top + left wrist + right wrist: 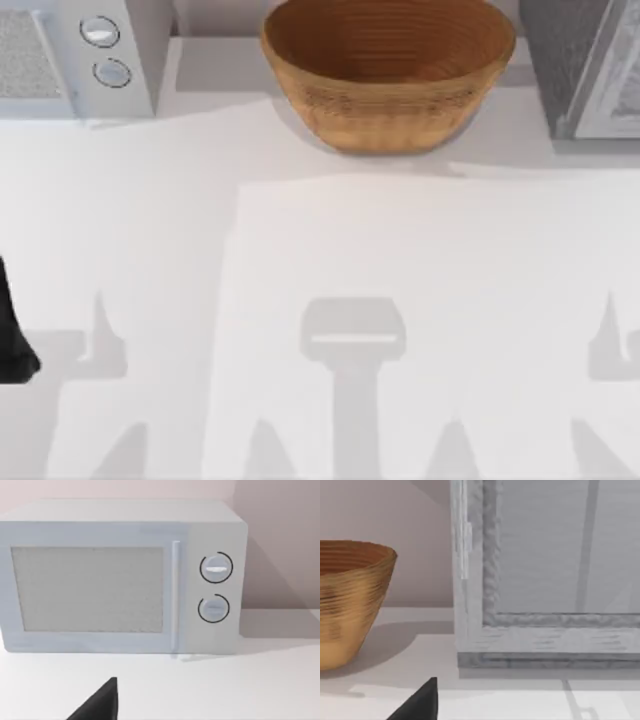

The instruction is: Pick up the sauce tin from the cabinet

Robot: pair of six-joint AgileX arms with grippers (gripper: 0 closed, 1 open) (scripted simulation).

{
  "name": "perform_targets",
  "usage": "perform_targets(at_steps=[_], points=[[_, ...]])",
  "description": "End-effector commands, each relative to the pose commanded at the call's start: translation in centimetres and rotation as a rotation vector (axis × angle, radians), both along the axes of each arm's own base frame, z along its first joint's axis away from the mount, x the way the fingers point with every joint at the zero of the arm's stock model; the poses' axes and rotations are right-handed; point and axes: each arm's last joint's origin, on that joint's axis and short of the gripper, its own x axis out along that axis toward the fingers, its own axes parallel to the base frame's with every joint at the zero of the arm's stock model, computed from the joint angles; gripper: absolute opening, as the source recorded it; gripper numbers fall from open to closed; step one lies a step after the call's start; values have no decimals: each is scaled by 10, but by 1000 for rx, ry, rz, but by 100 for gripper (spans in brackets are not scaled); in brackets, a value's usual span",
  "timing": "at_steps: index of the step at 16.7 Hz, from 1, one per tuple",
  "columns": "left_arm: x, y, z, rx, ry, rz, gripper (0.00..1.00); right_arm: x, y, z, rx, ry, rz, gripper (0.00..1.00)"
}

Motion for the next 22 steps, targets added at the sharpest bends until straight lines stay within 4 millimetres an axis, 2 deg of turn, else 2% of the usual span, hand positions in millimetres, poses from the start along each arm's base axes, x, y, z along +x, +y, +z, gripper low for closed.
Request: perform_targets(at_steps=[4, 7, 10, 13, 18, 22], points=[[0, 0, 0, 0, 0, 0, 100, 0, 0, 8, 0, 1, 1, 100], [0, 0, 0, 0, 0, 0, 100, 0, 2, 40, 0, 8, 2, 100], [0, 0, 0, 0, 0, 0, 100, 6, 4, 92, -1, 17, 0, 100], [0, 0, 0, 0, 0, 0, 100, 22, 8, 154, -4, 25, -3, 100], [0, 0, 0, 0, 0, 0, 100, 68, 20, 254, -7, 24, -6, 100], [0, 0, 0, 0, 0, 0, 100, 109, 33, 312, -5, 11, -5, 100]])
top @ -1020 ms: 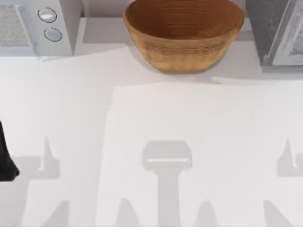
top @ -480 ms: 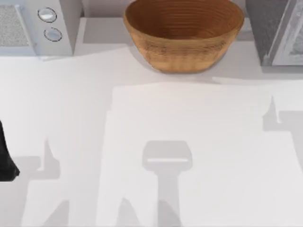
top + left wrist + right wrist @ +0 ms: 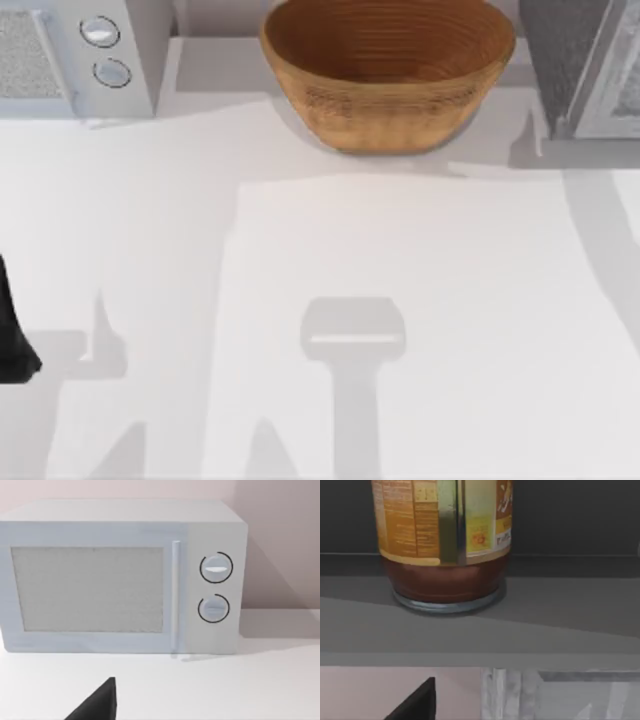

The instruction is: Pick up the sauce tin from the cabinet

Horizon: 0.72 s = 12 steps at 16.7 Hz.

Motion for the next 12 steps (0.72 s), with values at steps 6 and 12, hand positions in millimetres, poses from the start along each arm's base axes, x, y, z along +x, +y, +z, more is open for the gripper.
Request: perform_targets(at_steps=[6, 12], points=[[0, 0, 0, 0, 0, 0, 100, 39, 15, 37, 5, -11, 4, 100], [0, 0, 0, 0, 0, 0, 100, 40, 14, 38, 6, -13, 1, 100]])
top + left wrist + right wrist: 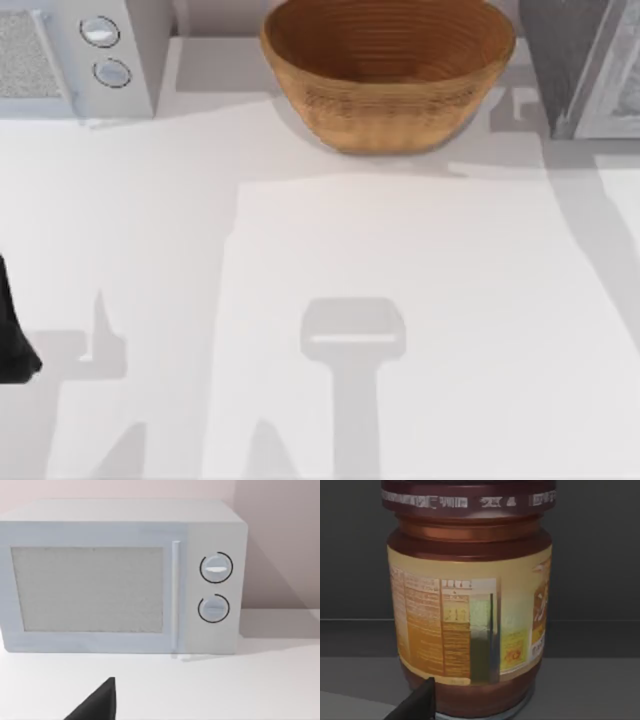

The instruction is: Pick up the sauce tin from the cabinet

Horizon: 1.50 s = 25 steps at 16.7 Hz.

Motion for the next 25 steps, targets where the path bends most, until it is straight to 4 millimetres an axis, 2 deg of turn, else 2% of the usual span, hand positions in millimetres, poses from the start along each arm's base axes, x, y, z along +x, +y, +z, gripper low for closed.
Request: perform_targets(at_steps=[2, 7, 9, 14, 21, 25], points=[[0, 0, 0, 0, 0, 0, 100, 4, 4, 1, 0, -5, 1, 100], [0, 0, 0, 0, 0, 0, 100, 41, 31, -3, -1, -4, -5, 100], [0, 0, 0, 0, 0, 0, 100, 48, 38, -4, 0, -7, -7, 100], [0, 0, 0, 0, 0, 0, 100, 51, 37, -4, -1, -5, -8, 100], [0, 0, 0, 0, 0, 0, 100, 99, 38, -2, 0, -7, -7, 100], [0, 0, 0, 0, 0, 0, 100, 108, 37, -3, 0, -7, -7, 100]])
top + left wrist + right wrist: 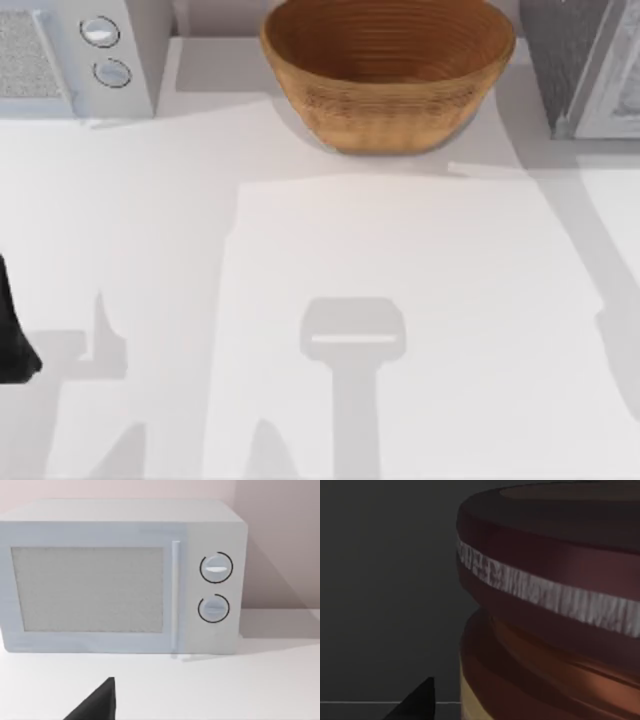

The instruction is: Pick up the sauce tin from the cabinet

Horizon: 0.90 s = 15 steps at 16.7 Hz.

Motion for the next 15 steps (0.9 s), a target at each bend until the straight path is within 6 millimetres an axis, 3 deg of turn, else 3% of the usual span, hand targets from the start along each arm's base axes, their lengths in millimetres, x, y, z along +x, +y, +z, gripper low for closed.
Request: perform_targets(at_steps=[2, 15], points=[[0, 0, 0, 0, 0, 0, 100, 0, 0, 0, 0, 0, 0, 100], [0, 0, 0, 0, 0, 0, 100, 0, 0, 0, 0, 0, 0, 2]])
